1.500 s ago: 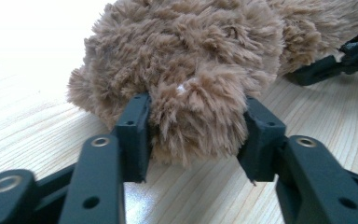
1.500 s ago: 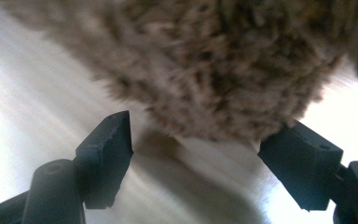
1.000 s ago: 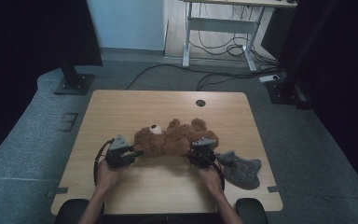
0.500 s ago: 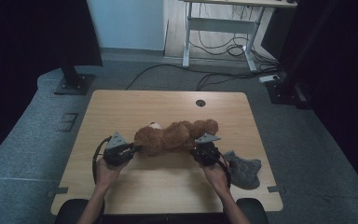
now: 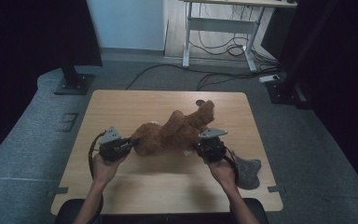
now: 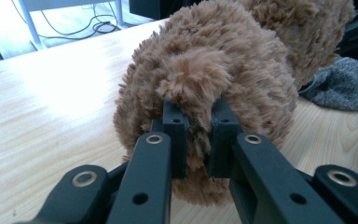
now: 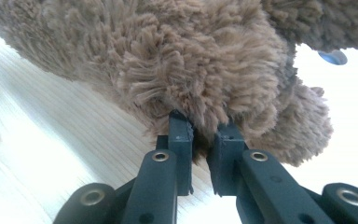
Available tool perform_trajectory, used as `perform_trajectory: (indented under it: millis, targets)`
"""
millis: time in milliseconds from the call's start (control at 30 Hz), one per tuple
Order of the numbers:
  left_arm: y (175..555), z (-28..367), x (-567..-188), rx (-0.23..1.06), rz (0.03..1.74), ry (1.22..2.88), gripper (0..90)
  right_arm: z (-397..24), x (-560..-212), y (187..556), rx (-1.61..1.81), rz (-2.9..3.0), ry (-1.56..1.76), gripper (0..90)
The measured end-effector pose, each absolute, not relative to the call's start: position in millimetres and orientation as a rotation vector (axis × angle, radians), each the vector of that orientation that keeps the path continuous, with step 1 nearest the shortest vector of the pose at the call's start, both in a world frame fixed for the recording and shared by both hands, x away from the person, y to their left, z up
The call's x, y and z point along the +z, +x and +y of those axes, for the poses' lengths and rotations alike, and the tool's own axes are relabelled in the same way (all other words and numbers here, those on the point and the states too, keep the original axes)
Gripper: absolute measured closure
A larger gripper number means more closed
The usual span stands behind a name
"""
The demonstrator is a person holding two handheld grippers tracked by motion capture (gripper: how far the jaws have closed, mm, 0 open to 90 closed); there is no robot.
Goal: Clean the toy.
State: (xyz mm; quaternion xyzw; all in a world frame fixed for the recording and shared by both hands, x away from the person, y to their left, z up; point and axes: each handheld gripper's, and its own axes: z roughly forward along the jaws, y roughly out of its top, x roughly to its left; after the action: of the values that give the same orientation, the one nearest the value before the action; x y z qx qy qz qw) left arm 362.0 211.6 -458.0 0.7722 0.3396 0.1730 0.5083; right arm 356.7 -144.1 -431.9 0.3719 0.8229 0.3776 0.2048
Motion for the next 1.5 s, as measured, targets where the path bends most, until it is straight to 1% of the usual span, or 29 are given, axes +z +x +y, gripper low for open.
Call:
perform_trajectory:
  millis: [267, 800, 900, 1133, 1333, 1500]
  targets:
    - [365, 208, -447, 0.400, 0.824, 1.873, 80.2, -151, -411, 353, 1.063, 2.297, 1.021, 80.9]
    - [374, 208, -440, 0.342, 0.896, 1.923, 79.6, -151, -392, 351, 1.092, 2.326, 1.004, 81.9]
    - [378, 208, -443, 0.317, 0.923, 1.938, 79.5, -150, -394, 355, 1.087, 2.341, 1.021, 81.8]
    - [397, 207, -457, 0.260, 0.989, 1.968, 79.1, -150, -410, 378, 1.076, 2.389, 1.115, 81.8]
    - [411, 207, -471, 0.239, 1.032, 1.992, 78.1, -146, -419, 396, 1.041, 2.405, 1.147, 81.4]
    - [419, 207, -475, 0.236, 1.043, 1.987, 76.7, -145, -424, 408, 1.023, 2.404, 1.175, 81.0]
